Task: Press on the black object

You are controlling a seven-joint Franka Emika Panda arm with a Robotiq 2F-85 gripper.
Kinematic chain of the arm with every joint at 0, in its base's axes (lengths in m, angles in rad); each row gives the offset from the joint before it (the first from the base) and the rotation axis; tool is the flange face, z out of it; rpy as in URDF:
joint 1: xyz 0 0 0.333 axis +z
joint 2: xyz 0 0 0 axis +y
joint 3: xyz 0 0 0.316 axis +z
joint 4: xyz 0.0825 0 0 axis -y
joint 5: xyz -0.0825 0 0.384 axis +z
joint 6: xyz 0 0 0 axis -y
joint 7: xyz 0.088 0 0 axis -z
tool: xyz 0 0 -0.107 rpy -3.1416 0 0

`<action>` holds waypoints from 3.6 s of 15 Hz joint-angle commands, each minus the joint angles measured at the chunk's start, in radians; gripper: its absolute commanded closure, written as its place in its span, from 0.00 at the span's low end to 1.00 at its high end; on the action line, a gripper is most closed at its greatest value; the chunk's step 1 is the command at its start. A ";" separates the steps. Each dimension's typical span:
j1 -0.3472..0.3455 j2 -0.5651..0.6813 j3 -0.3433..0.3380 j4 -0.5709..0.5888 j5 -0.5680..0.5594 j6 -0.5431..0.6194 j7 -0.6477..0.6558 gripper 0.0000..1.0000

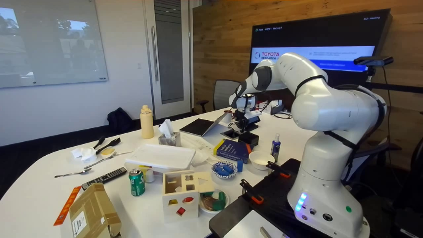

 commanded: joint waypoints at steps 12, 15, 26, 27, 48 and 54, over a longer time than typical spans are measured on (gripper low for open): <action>-0.015 0.122 -0.012 0.241 -0.019 -0.185 0.150 1.00; -0.013 0.101 -0.012 0.207 -0.015 -0.182 0.178 1.00; 0.007 -0.110 -0.016 -0.122 -0.010 -0.089 0.244 1.00; 0.008 -0.125 -0.019 -0.154 -0.013 -0.070 0.253 1.00; -0.005 -0.154 0.006 -0.320 -0.020 0.158 0.294 1.00; -0.015 -0.123 0.010 -0.292 -0.016 0.156 0.295 1.00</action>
